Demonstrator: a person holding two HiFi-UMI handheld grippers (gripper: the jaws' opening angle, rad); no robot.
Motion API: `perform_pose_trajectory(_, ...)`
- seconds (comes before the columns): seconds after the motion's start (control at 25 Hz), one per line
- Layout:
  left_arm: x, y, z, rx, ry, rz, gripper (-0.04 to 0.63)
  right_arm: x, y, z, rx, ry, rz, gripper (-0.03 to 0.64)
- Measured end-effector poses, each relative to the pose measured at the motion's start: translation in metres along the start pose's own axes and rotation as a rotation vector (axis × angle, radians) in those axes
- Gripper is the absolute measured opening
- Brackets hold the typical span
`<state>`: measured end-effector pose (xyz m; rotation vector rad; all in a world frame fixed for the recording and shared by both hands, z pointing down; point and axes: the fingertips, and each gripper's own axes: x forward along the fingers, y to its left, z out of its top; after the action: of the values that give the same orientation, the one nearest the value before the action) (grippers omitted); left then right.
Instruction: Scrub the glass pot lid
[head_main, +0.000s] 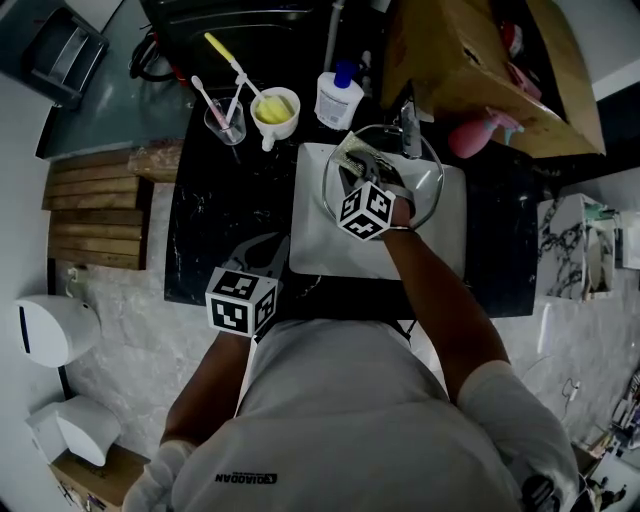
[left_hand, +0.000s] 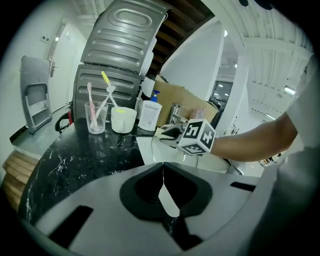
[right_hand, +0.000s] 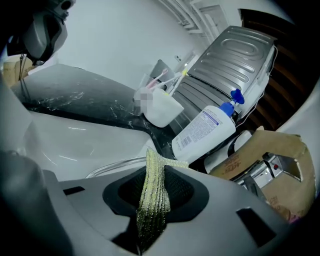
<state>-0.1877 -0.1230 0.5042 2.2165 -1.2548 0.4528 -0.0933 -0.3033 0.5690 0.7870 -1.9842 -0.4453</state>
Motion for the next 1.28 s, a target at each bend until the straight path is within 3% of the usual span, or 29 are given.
perform_pose_trajectory(1.28, 0.011, -0.016, -0.016, -0.053, 0.043, 0.037, 0.015, -0.007, 0.095, 0.003, -0.252, -0.052, 0.214, 0.117)
